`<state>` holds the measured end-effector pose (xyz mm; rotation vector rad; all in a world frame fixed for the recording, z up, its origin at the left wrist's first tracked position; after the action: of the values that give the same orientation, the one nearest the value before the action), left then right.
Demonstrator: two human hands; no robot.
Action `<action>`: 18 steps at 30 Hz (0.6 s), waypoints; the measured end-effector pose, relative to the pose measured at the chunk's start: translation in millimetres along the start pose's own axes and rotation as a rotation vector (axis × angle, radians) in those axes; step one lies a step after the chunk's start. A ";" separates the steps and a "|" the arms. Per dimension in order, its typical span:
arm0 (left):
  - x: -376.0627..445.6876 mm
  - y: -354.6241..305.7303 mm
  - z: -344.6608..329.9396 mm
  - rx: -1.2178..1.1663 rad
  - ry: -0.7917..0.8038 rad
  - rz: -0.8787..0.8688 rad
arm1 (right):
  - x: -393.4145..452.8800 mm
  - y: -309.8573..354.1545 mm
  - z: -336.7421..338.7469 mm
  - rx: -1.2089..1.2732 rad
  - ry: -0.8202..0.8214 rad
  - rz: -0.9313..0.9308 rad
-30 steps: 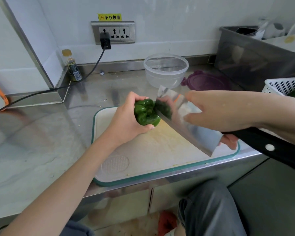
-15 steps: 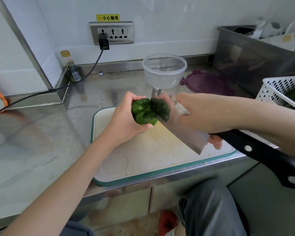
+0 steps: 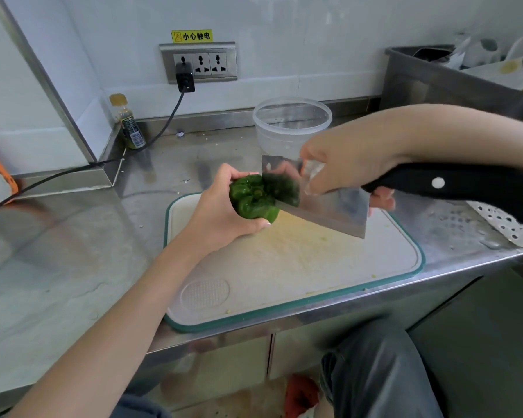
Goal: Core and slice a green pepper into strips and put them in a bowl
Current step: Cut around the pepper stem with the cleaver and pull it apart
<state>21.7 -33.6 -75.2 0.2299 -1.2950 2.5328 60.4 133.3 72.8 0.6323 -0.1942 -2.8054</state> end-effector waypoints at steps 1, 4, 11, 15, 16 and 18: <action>0.0 -0.5 0.3 -0.006 -0.006 0.000 | 2.9 -0.9 2.2 -0.040 0.004 -0.002; -1.5 -2.0 -1.4 -0.016 -0.018 -0.006 | 3.2 -6.4 -3.5 -0.048 -0.011 0.008; -7.4 -2.8 -7.1 0.155 -0.072 -0.100 | -7.0 -34.0 -25.5 0.022 -0.171 0.025; -6.5 0.2 8.3 0.147 0.163 -0.112 | -7.5 -36.4 -29.2 0.050 -0.167 0.011; -4.3 0.6 12.3 0.130 0.196 -0.089 | -8.0 -35.9 -29.5 0.040 -0.165 0.009; -0.8 0.1 17.6 0.108 0.238 -0.016 | -9.4 -34.3 -29.4 0.040 -0.152 0.000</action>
<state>22.6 -48.1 -65.2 -0.0391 -1.0647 2.5277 73.9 166.7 43.9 0.4274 -0.2791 -2.8571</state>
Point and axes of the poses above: each hand's wrist, its own x-axis towards the middle knuckle, its own z-axis out of the back of the hand, y = z × x, the point moved 1 cm from there along x, towards the middle knuckle, and after that the axes turned 4 degrees about x, right-handed, at the moved point
